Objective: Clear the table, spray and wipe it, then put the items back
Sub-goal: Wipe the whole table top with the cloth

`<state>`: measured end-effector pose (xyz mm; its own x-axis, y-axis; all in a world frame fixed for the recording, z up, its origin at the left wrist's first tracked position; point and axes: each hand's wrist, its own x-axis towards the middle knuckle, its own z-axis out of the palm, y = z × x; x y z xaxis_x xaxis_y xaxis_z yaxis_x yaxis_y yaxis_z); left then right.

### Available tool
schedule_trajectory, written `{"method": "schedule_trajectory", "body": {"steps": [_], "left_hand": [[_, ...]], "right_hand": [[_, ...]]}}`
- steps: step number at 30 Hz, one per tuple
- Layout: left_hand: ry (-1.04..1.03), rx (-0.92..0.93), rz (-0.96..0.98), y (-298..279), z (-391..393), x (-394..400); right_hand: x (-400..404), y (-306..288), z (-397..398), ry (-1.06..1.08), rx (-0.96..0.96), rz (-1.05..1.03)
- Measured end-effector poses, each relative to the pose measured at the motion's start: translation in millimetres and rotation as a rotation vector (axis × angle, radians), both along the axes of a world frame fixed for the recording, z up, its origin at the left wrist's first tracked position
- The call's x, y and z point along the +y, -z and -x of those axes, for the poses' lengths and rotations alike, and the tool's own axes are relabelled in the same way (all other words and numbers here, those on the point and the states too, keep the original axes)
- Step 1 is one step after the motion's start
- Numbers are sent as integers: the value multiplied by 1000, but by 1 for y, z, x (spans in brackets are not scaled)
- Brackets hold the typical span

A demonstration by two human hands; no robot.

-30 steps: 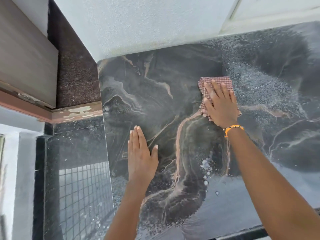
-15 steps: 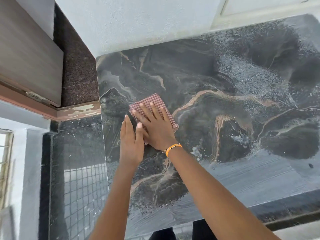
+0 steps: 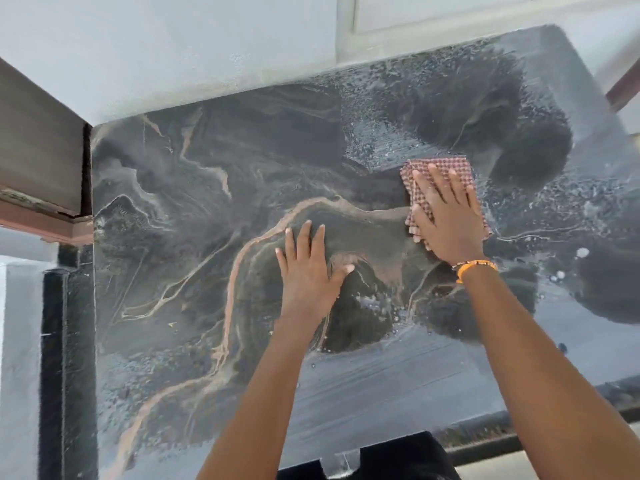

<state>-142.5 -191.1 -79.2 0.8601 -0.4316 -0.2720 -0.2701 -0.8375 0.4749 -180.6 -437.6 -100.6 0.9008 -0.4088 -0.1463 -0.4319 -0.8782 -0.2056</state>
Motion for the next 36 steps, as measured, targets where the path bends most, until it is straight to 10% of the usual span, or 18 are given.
{"method": "schedule_trajectory", "body": {"steps": [6, 15, 28, 36], "left_hand": [[-45, -15, -19, 6, 2, -7], [-176, -149, 1, -7, -9, -26], [-152, -51, -60, -5, -31, -53], [-226, -78, -13, -1, -33, -52]], "right_hand": [[37, -1, 36, 268, -13, -32], [73, -2, -95, -505, -65, -97], [-36, 6, -39, 269, -89, -52], [75, 1, -133, -412, -74, -69]]}}
